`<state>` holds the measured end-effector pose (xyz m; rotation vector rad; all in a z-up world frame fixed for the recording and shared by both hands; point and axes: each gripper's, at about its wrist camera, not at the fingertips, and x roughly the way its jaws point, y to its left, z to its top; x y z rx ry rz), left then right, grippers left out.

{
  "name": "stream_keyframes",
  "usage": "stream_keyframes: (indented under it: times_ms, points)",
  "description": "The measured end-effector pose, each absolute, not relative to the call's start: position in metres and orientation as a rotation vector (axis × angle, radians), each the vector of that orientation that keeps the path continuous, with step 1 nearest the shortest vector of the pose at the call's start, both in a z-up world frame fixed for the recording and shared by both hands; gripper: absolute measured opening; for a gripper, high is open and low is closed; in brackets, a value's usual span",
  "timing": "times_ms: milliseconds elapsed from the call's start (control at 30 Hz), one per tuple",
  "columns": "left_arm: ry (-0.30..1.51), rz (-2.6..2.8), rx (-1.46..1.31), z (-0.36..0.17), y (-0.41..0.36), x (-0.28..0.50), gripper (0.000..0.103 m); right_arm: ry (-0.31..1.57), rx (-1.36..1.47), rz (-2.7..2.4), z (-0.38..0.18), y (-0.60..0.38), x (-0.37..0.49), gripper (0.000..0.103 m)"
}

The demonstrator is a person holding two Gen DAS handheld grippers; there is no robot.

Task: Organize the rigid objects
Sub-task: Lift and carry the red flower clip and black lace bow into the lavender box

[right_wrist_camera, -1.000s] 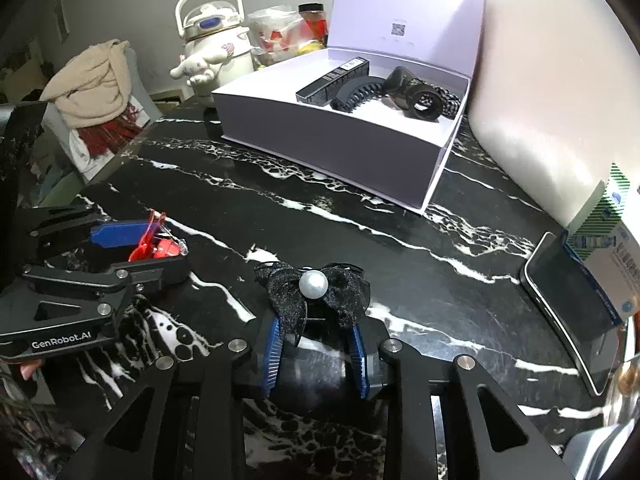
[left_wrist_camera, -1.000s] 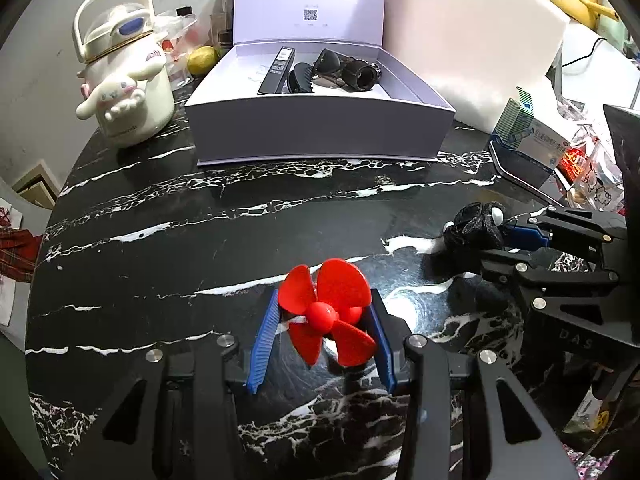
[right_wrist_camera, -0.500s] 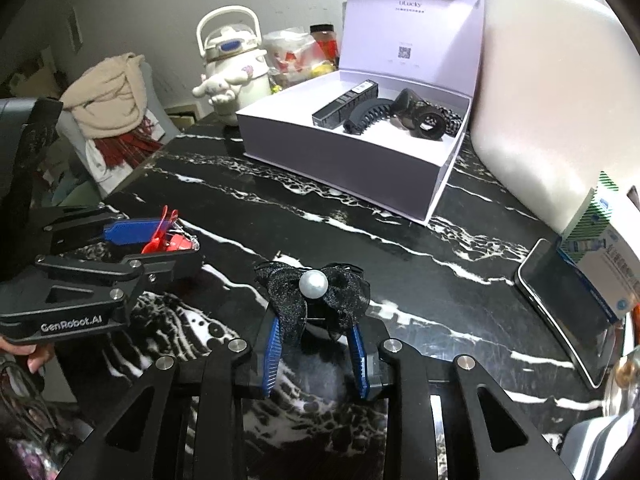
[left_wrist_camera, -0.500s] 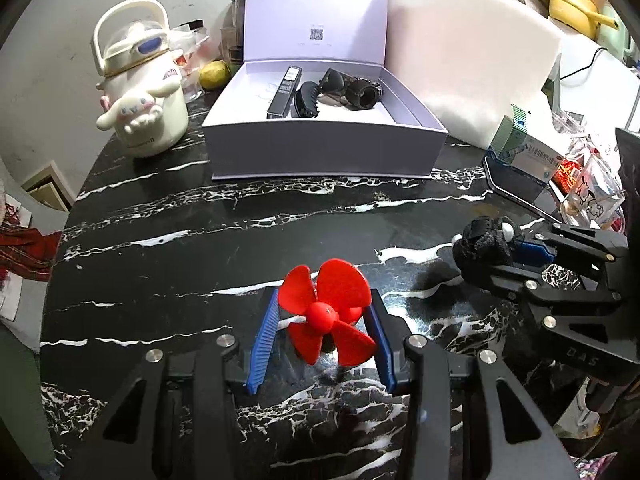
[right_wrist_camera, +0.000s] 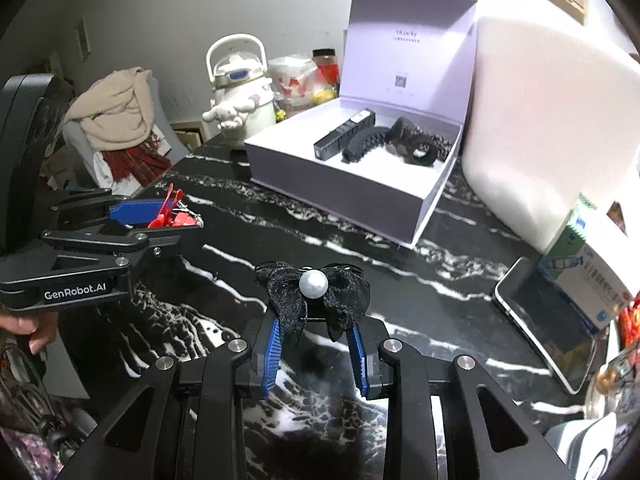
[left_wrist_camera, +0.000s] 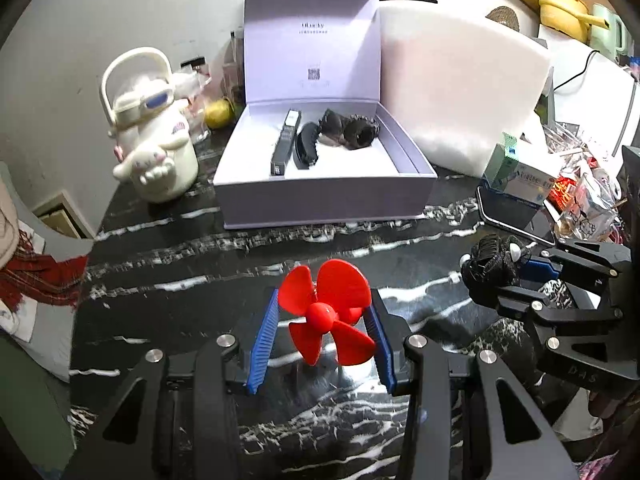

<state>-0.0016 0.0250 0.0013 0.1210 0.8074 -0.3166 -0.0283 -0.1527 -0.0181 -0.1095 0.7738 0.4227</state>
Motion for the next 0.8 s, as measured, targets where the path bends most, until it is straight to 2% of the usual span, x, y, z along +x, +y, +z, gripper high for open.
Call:
stream_keyframes:
  times_ms: [800]
  points:
    - [0.707, -0.330, 0.145, 0.054, 0.011, 0.041, 0.043, 0.649, -0.165, 0.435, 0.036, -0.154, 0.003, 0.029]
